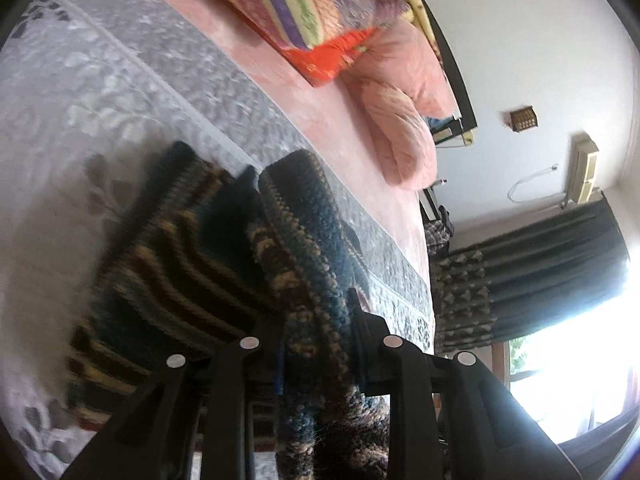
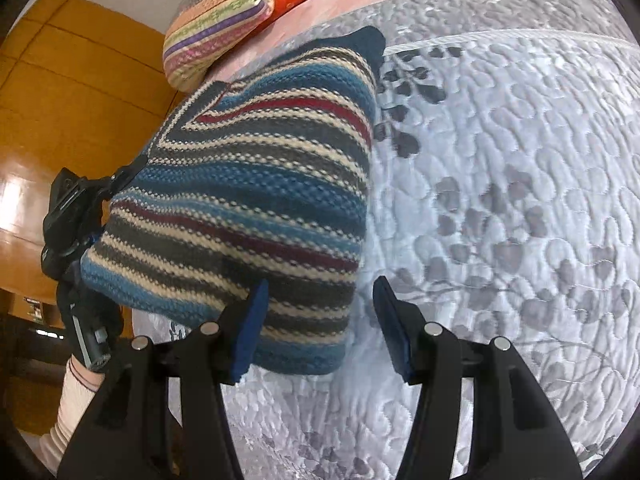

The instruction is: Fold small clothes

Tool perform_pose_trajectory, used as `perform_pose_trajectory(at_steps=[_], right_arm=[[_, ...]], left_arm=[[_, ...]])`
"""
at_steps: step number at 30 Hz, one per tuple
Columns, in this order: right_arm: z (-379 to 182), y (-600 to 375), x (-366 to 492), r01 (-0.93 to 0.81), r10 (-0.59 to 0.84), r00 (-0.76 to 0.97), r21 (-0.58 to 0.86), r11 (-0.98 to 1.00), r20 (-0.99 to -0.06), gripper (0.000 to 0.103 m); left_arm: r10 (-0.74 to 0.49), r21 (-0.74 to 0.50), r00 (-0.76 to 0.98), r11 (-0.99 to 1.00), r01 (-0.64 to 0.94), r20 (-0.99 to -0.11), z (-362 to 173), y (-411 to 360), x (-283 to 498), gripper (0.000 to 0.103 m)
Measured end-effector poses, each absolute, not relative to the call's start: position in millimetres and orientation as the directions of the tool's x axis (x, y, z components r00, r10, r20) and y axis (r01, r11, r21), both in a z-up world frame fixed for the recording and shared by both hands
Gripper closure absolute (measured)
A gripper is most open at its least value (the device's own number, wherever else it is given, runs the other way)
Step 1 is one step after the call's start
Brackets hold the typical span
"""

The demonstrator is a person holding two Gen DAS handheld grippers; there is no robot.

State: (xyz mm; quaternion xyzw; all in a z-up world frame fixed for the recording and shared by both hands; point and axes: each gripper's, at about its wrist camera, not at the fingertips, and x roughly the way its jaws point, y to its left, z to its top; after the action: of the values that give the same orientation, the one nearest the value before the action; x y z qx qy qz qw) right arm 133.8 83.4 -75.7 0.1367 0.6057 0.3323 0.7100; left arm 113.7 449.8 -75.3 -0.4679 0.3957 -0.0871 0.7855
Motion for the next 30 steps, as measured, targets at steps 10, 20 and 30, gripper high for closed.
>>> perform_pose_trajectory(at_steps=[10,20,30], right_arm=[[-81.6,132.0,126.7,-0.356,0.632,-0.018,0.596,0.720,-0.775,0.048],[-96.4,156.7,124.3,-0.346,0.594,-0.035,0.567,0.748,-0.804,0.048],[-100.2,156.0,127.8,-0.328,0.578,-0.041,0.557,0.763,-0.815,0.048]], left_arm=[[-0.487,-0.801,0.672,0.528,-0.282,-0.558,-88.3,498.8,103.2,0.079],[-0.523,-0.778,0.593,0.532,-0.334,-0.612,-147.4,513.6,105.6,0.077],[-0.464,-0.709,0.576,0.628,-0.321,-0.673,-112.7,512.9,78.1,0.071]])
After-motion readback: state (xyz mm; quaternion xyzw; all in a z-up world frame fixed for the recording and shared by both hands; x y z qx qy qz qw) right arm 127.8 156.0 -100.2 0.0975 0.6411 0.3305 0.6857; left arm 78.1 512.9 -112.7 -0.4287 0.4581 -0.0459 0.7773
